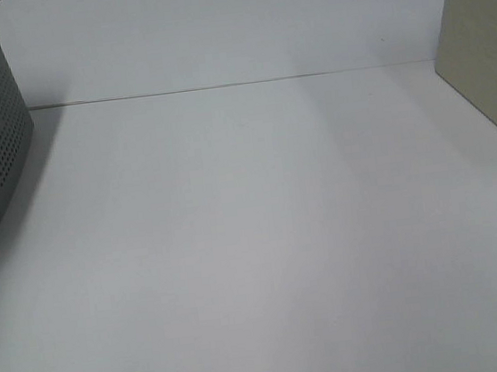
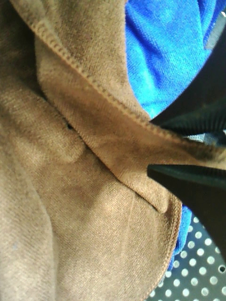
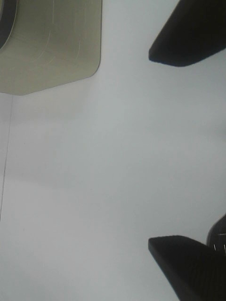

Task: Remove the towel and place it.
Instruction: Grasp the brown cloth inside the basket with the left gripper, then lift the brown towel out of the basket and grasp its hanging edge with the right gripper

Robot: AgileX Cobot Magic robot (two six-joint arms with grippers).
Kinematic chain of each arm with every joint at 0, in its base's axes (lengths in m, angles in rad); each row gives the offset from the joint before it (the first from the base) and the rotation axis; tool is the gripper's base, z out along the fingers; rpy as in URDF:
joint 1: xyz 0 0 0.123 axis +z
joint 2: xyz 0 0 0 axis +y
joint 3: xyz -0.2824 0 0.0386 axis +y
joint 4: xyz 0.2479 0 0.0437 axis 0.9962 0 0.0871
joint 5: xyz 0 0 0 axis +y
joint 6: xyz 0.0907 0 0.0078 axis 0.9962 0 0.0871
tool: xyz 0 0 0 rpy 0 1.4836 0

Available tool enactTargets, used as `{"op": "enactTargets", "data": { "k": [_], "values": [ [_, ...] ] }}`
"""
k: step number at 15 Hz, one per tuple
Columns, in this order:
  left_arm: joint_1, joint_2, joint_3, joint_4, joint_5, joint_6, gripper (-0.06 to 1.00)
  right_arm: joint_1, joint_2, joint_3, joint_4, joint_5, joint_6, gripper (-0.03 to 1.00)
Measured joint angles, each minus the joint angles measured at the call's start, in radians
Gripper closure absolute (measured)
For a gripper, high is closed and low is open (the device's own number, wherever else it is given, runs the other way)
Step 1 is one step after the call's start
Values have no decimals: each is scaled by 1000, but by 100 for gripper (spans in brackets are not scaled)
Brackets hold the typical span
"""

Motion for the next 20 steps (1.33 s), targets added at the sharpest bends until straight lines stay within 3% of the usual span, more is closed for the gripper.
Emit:
{"op": "enactTargets", "data": {
  "k": [2,5,12,20],
  "values": [
    [0,0,0,0,0,-7,76,0,0,0,0,0,0,4],
    [0,-3,0,2,0,-6,94,0,0,0,0,0,0,4],
    [-38,-224,0,-31,3,-106,94,0,0,0,0,0,0,4],
    [-221,-510,0,-87,5,-138,94,0,0,0,0,0,0,4]
  ]
}}
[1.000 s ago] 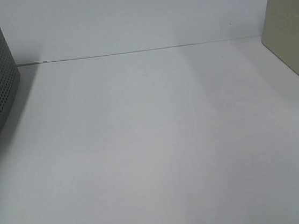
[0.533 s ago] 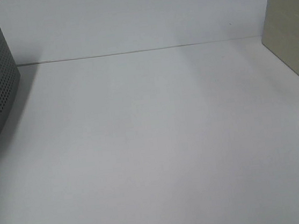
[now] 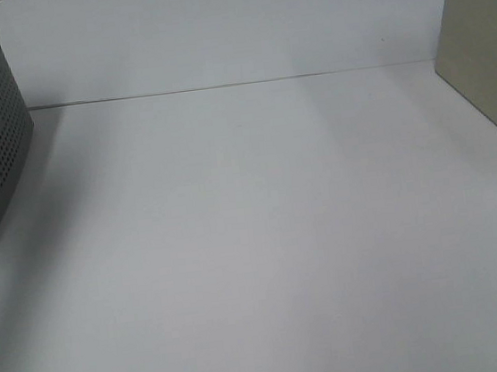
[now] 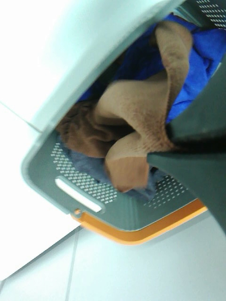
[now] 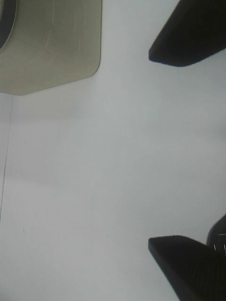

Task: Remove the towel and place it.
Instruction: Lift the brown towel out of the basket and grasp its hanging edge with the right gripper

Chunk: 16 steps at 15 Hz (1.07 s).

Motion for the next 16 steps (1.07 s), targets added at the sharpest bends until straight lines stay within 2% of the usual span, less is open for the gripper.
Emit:
{"op": "enactTargets", "data": {
  "k": [3,5,6,7,8,10,12,13,14,16],
  "values": [
    [-100,-107,0,-1,1,0,94,0,0,0,0,0,-5,4],
    [-182,-177,0,8,2,0,94,0,2,-7,31,-11,-62,4],
    [-282,-234,-1,14,-16,0,94,1,55,-21,143,-134,-175,4],
    [-338,-255,-1,16,-43,0,94,1,109,-23,242,-212,-263,4],
    [-362,-264,-1,16,-56,0,94,1,135,-23,297,-248,-314,4],
    [-480,-285,-1,21,-121,10,94,1,289,-23,544,-334,-562,4],
    [-590,-288,-1,24,-140,65,94,1,462,-23,816,-347,-879,4],
    [-641,-283,-1,25,-140,118,94,1,546,-23,976,-342,-1067,5],
    [-704,-272,-1,27,-139,193,94,1,677,-23,1189,-303,-1323,5],
    [-777,-251,-1,28,-149,261,94,1,853,-23,1420,-222,-1610,6]
  ]
}}
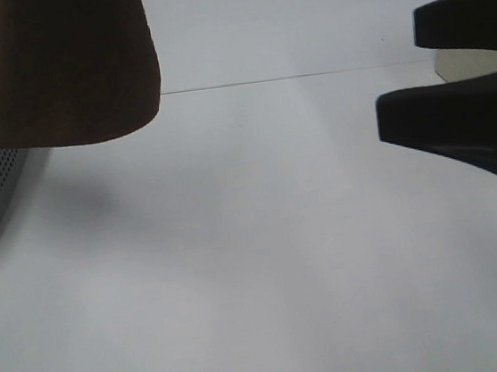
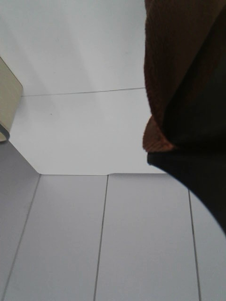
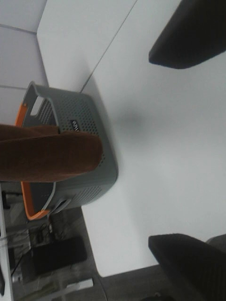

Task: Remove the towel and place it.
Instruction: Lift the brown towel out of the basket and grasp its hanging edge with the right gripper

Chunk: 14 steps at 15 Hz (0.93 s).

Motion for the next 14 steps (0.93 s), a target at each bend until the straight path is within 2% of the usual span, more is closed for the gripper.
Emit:
{"op": "enactTargets", "data": {
  "k": [2,5,9,12,14],
  "values": [
    [-49,21,0,3,-37,21,94,0,172,0,161,119,-225,7],
    [-94,46,0,7,-69,46,94,0,371,-29,246,242,-375,8],
    [-113,66,0,8,-110,51,94,4,603,-179,258,323,-383,8],
    [-113,72,0,10,-153,52,94,48,711,-290,244,287,-367,8],
    [-113,72,0,23,-175,53,94,104,751,-346,185,269,-340,8]
  ]
}}
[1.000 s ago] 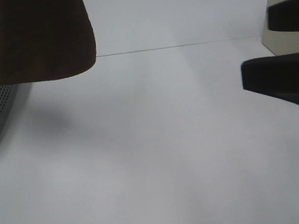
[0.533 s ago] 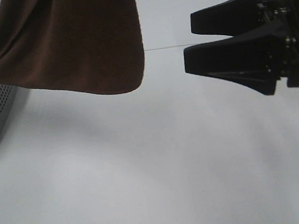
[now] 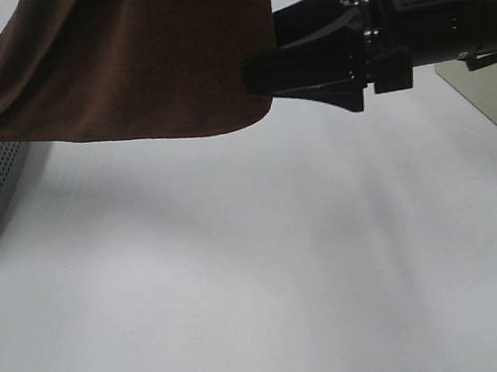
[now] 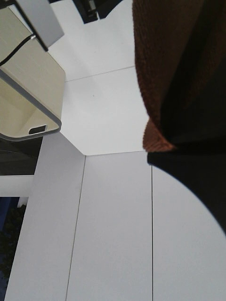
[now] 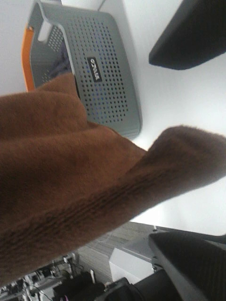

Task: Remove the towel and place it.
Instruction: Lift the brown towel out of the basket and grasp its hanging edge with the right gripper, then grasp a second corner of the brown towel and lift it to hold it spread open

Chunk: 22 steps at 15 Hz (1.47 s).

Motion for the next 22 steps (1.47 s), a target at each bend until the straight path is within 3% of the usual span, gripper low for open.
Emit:
{"op": "enactTargets", "data": {
  "k": [3,5,6,7,10,11,13,16,18,20,22],
  "values": [
    [0,5,0,49,0,-5,94,47,4,-14,-54,3,25,8],
    [0,14,0,55,0,-17,94,48,4,-14,-59,2,37,17],
    [0,19,0,57,0,-19,94,48,4,-14,-59,1,42,26],
    [0,22,0,57,0,-20,94,48,4,-14,-59,-20,49,52],
    [0,22,0,72,4,-64,94,48,4,-14,-61,-50,60,90],
    [0,22,0,74,12,-89,94,48,4,-14,-68,-48,71,96],
    [0,22,0,77,43,-144,94,48,4,-14,-77,-32,117,96],
    [0,22,0,114,78,-294,94,48,-13,-15,-103,-103,341,96],
    [0,22,0,150,78,-399,94,48,-56,-44,-188,-150,484,96],
    [0,22,0,188,78,-509,94,48,-121,-142,-388,-181,774,96],
    [0,22,0,201,91,-551,94,48,-161,-318,-663,-149,1098,96]
  ]
}}
